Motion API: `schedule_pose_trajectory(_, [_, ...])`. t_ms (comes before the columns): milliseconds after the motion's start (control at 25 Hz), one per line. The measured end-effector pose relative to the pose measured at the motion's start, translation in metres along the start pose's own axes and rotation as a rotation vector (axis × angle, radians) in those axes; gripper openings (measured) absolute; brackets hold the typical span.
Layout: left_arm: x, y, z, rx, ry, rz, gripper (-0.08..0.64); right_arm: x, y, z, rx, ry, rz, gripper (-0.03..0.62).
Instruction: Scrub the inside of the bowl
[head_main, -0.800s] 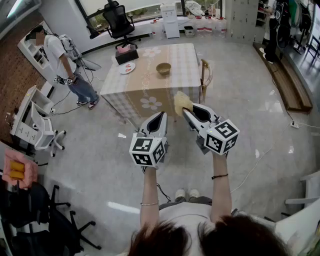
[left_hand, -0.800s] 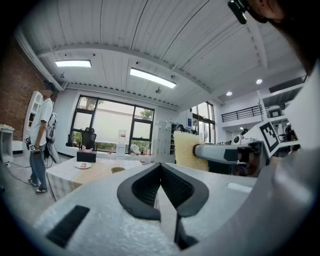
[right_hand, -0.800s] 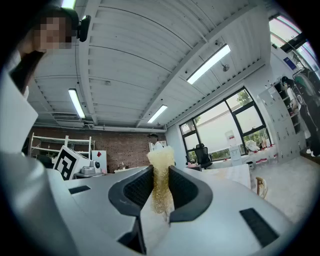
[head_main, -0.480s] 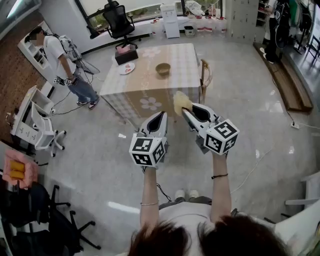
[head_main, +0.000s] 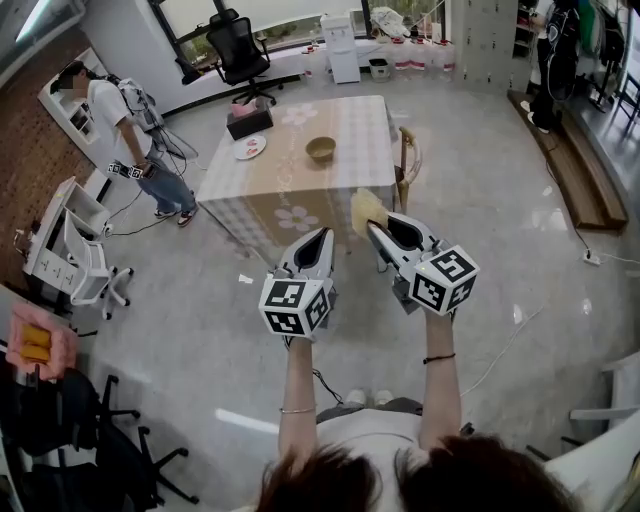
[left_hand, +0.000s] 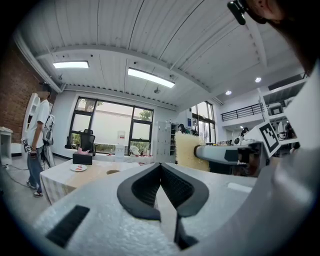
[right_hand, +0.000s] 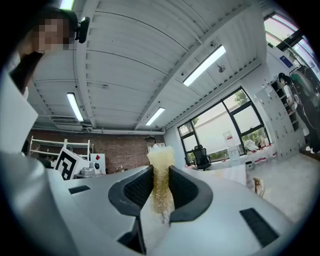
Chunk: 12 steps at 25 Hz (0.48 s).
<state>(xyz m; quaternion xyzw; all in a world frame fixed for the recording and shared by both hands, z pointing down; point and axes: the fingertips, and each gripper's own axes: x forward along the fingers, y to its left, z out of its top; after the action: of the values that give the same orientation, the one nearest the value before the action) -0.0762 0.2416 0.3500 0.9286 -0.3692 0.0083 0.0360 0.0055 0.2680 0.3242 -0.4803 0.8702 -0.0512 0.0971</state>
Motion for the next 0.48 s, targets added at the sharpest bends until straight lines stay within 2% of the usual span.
schedule_pose_trajectory(240, [0.019, -0.010, -0.009, 0.003, 0.013, 0.006, 0.011, -0.002, -0.024, -0.002, 0.015, 0.004, 0.004, 0.085])
schedule_pose_trajectory(480, [0.031, 0.002, -0.009, -0.013, 0.007, 0.032, 0.011, 0.008, -0.036, -0.006, 0.026, 0.012, 0.020, 0.084])
